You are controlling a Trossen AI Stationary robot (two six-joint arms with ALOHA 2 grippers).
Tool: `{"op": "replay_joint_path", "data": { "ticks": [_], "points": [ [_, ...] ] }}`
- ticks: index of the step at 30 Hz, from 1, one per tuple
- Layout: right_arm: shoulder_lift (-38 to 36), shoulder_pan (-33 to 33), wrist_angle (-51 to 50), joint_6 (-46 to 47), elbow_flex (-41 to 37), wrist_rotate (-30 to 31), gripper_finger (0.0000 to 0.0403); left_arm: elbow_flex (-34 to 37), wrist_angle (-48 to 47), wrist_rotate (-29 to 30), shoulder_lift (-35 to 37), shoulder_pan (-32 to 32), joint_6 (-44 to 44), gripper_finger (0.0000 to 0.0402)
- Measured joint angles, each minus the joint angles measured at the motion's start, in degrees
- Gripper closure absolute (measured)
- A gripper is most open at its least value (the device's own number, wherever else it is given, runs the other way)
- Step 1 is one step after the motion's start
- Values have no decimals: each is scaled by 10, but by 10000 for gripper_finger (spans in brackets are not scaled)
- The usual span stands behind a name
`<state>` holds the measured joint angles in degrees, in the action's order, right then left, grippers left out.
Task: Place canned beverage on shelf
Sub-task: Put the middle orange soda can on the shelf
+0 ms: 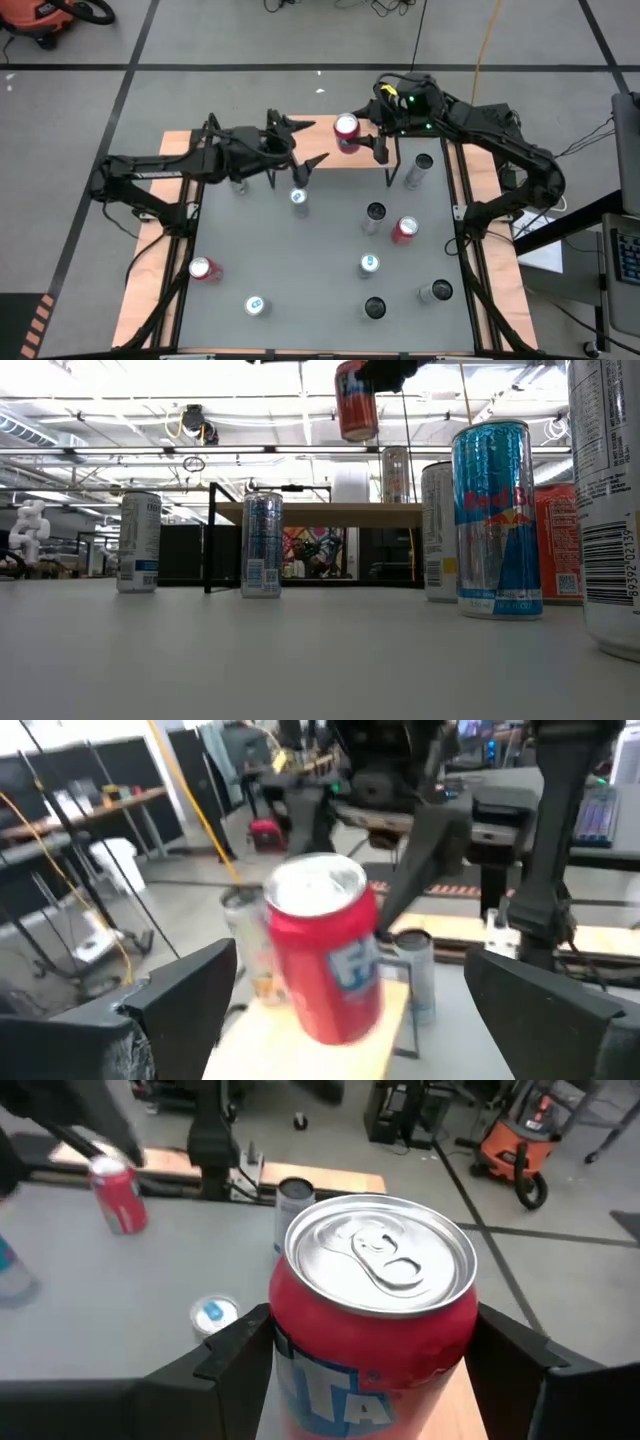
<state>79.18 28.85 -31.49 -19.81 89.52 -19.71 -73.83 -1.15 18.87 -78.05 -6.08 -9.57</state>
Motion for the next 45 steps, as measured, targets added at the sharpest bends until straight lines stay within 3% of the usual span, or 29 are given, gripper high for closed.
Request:
{"op": "replay_joint_path", "data": {
  "ticks": [6, 12, 16, 21, 29, 37, 42, 45],
  "points": [
    [5, 42, 26, -21, -3, -6, 163, 74, 70, -2, -7, 20, 28, 9],
    [14, 102, 57, -8, -3, -80, 163, 153, 206, 50, -6, 18, 32, 9],
    [41, 119, 28, 24, -3, -130, 163, 168, 224, 52, -12, 16, 33, 9],
    [71, 106, 26, 39, -3, -136, 163, 170, 234, 52, -26, 16, 33, 9],
    [79, 64, 26, 25, -3, -49, 163, 169, 228, 52, -35, 16, 32, 9],
    [73, 32, 24, 22, -48, -36, 163, 169, 221, 52, -35, 25, 32, 9],
    [37, 6, 110, 47, -119, 43, 163, 169, 219, 53, -35, 31, 32, 9],
    [13, -1, 182, 79, -169, 56, 163, 169, 217, 54, -35, 31, 31, 9]
  ]
}}
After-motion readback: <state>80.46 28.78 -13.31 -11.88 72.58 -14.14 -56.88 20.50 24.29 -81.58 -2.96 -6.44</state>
